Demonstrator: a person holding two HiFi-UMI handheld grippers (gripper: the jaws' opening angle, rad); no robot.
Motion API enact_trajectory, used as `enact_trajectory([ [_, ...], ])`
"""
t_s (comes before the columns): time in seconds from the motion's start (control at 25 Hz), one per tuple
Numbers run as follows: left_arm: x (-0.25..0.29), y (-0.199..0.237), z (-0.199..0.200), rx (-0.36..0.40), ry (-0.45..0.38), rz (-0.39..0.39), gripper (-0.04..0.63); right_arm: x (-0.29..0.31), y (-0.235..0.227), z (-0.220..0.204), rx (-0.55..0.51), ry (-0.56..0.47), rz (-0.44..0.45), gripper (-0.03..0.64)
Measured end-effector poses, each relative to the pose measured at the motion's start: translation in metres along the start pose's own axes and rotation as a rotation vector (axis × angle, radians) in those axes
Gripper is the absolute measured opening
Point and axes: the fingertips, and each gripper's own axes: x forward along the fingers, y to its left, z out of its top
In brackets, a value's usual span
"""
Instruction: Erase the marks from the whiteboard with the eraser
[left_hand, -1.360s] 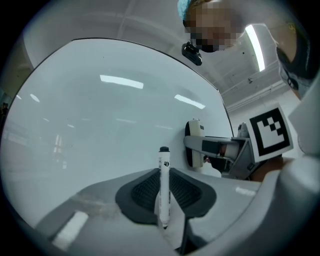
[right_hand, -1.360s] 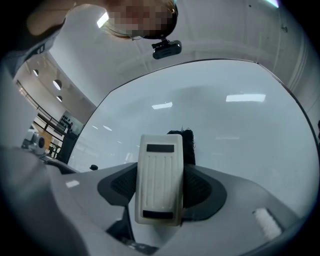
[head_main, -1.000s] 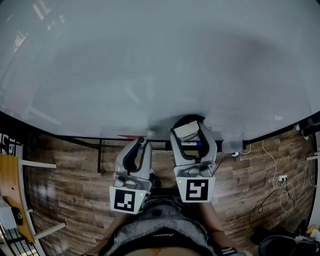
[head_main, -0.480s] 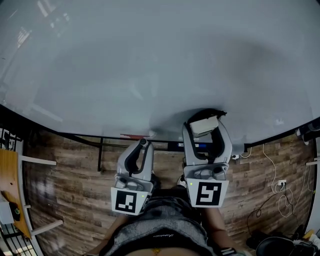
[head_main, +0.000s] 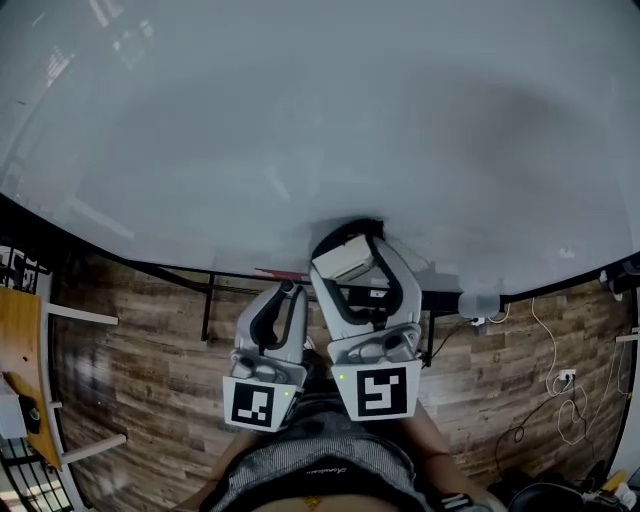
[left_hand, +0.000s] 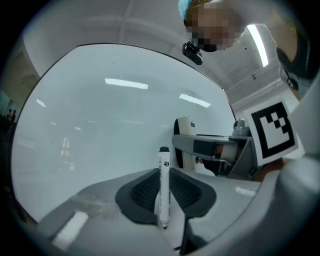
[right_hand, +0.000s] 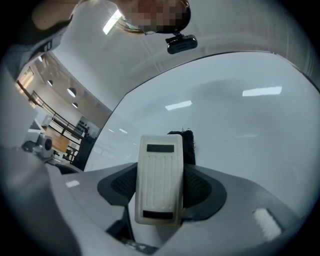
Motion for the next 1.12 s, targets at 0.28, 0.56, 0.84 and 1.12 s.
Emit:
enact_trajectory([
  [0.28, 0.003, 0.0, 0.001, -0.011, 0.005, -0.008, 0.071, -0.004, -0.001, -0.003, -0.01, 0.008, 0.019, 0.259],
  [0.56, 0.017, -0.026, 0.002, -0.013, 0.004, -0.061, 0.071, -0.039, -0.047, -0.03, -0.007, 0.076, -0.065, 0.259],
  [0.84, 0.024, -0.049, -0.001, -0.031, 0.008, -0.101, 0.071, -0.083, -0.126, -0.036, 0.04, 0.09, -0.279, 0.259],
  [1.12, 0.023, -0.061, -0.003, -0.03, 0.02, -0.102, 0.071, -0.083, -0.13, -0.037, 0.005, 0.135, -0.317, 0.261],
])
